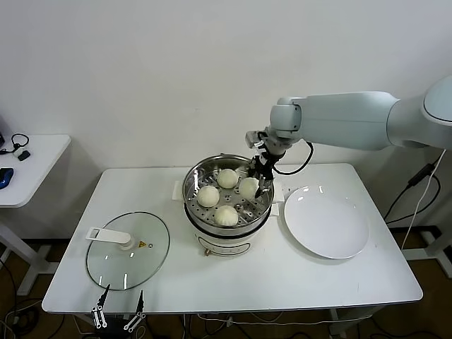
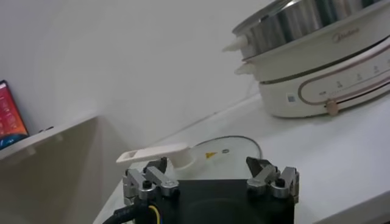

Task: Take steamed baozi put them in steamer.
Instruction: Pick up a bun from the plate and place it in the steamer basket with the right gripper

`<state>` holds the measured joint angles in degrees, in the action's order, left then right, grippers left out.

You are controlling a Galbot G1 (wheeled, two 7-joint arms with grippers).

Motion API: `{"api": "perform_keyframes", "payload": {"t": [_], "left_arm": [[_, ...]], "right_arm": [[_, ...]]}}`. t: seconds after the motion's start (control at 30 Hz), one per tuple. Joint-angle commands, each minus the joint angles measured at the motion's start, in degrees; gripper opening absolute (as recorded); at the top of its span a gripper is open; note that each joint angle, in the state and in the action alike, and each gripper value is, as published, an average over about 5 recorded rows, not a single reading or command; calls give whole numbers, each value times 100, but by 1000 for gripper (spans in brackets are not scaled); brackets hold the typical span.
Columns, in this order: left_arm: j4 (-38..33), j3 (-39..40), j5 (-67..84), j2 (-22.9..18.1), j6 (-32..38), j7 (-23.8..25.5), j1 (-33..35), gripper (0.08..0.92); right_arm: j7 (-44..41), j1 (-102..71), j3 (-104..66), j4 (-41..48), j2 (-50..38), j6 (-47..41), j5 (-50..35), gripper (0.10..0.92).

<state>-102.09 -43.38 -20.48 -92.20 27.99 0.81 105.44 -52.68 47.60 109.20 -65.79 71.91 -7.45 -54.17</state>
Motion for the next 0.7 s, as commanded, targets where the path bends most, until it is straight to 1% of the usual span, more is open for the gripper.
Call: {"api": "perform_keyframes", "payload": {"t": [0.03,0.7], "left_arm": [[19,-15,6,-39,15,-7,-13,823],[39,-41,51,-47,39,-18,-9,823]], "right_arm": [[102,-341,-18,132,178,-63,286,679],[315,-742,-218,397,172,-126,493,679]]}}
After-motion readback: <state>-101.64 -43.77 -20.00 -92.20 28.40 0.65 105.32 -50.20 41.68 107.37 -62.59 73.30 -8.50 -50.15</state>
